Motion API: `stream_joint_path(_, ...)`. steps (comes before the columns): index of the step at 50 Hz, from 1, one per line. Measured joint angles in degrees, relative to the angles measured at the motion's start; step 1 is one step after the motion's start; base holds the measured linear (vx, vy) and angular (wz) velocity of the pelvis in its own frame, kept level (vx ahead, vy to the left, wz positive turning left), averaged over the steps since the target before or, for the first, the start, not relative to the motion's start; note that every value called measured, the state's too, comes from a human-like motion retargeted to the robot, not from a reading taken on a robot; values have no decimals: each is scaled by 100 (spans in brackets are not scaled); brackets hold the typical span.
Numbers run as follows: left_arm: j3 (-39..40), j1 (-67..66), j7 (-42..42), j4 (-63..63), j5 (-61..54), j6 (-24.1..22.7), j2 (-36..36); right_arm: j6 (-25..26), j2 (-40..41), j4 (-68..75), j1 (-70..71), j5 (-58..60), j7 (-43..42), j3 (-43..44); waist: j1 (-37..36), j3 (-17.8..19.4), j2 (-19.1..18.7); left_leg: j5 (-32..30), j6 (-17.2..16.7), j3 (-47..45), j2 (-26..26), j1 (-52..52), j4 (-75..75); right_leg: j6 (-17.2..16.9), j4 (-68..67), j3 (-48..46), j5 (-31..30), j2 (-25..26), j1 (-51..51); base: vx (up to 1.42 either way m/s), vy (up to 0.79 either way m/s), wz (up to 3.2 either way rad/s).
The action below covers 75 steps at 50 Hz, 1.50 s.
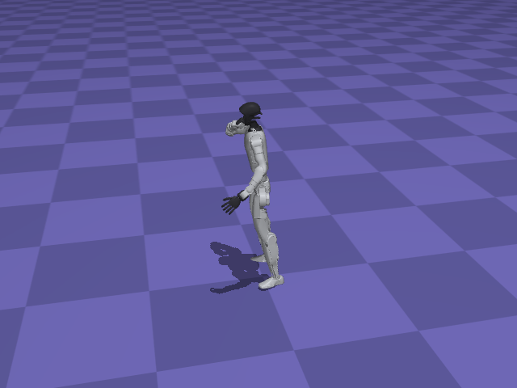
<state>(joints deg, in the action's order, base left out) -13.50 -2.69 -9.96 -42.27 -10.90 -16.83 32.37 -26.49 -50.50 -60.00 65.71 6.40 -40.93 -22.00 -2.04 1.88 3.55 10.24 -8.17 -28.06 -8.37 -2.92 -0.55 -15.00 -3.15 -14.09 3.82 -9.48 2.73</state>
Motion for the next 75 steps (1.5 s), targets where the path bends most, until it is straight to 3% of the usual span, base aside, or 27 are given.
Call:
stream_joint_path(9,-27,-138,-93,306,-168,69,121,83,176,0,222,45,-161,-290,-252,113,443,79,14,46,9,-8,-36,0,-3,-45,-64,-21,-39,0,5,1)
stream_joint_path(20,-231,20,-138,-773,-20,181,358,224,-102,83,926,83,-204,-730,-815,49,1009,117,40,-16,70,81,-49,0,-21,44,-138,-79,108,0,5,-4)
stream_joint_path(30,-396,300,-60,-1170,175,96,326,510,-672,399,1202,900,-303,-771,-1203,28,1115,58,72,33,214,130,39,0,-25,54,-91,-215,163,0,0,0)
stream_joint_path(40,-321,235,12,-975,147,60,-115,449,-600,213,1070,766,-190,-620,-1081,-87,865,-16,12,35,374,129,155,0,15,71,-39,-368,174,0,0,0)
stream_joint_path(50,-405,-186,199,-506,305,-46,-430,-33,-434,0,350,195,-85,180,-434,-28,64,32,-59,-64,368,98,75,0,32,141,0,-385,147,0,0,0)
stream_joint_path(60,-681,-536,411,-254,180,88,-408,-40,-101,0,5,163,-45,549,513,69,-661,-18,-44,-171,182,98,121,0,64,173,-56,-160,212,0,-7,-9)
stream_joint_path(66,-672,-197,208,-348,283,115,-240,-79,68,0,-318,53,14,511,580,13,-678,-40,-34,-255,20,98,106,0,75,205,-111,29,257,0,-8,-14)
stream_joint_path(75,-385,408,-294,-156,-87,47,-98,-120,323,0,-538,-183,32,331,479,-114,-306,-18,5,-252,-98,47,54,0,57,175,-137,149,201,0,-1,-2)
